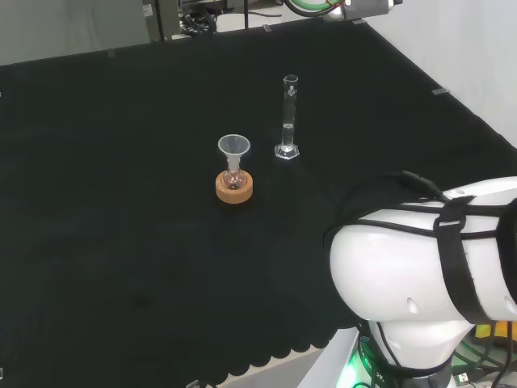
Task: Pick up the graduated cylinder.
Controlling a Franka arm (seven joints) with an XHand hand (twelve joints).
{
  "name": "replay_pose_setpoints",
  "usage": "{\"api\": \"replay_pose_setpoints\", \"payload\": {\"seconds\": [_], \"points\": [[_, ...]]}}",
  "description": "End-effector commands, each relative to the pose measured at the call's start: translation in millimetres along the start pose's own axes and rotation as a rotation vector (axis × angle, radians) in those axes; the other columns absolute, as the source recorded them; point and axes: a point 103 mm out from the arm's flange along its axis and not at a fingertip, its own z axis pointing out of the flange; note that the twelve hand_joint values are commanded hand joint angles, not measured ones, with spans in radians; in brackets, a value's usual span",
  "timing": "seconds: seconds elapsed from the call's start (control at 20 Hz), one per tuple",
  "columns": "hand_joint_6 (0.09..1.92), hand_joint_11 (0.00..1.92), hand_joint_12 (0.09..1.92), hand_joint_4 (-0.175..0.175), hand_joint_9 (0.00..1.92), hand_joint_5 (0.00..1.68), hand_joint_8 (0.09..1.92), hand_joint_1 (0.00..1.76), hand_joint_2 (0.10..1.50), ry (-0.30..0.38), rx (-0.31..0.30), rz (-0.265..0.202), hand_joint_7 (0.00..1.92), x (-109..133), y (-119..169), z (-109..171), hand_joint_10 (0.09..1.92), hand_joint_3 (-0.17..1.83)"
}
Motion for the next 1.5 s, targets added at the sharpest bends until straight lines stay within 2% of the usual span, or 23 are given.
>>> {"api": "replay_pose_setpoints", "payload": {"seconds": [0.05,0.2,0.6,0.8,1.05,1.25,1.5], "points": [[0.09,0.08,1.38,-0.019,0.51,0.24,0.59,0.14,1.29,-0.009,-0.008,0.0,0.01,-0.1,0.1,0.2,0.09,-0.01],[0.09,0.09,1.38,-0.009,0.51,0.24,0.57,0.01,1.37,-0.005,-0.009,0.002,0.0,-1.2,0.4,-0.2,0.09,0.02],[0.09,0.1,1.37,-0.008,0.51,0.24,0.56,0.0,1.38,0.007,0.015,0.027,0.0,-9.6,10.1,10.1,0.09,0.03],[0.09,0.1,1.37,-0.008,0.51,0.24,0.56,0.0,1.38,0.033,0.036,0.059,0.01,-31.3,24.2,28.9,0.09,0.03],[0.09,0.1,1.37,-0.008,0.51,0.24,0.56,0.0,1.38,0.032,0.049,0.091,0.01,-51.8,39.6,50.9,0.09,0.03],[0.09,0.1,1.37,-0.009,0.52,0.25,0.55,0.0,1.38,0.054,0.06,0.1,0.02,-68.2,59.5,74.4,0.09,0.03],[0.09,0.1,1.37,-0.013,0.52,0.25,0.55,0.0,1.38,0.105,0.058,0.1,0.03,-90.6,99.2,108.5,0.09,0.03]]}}
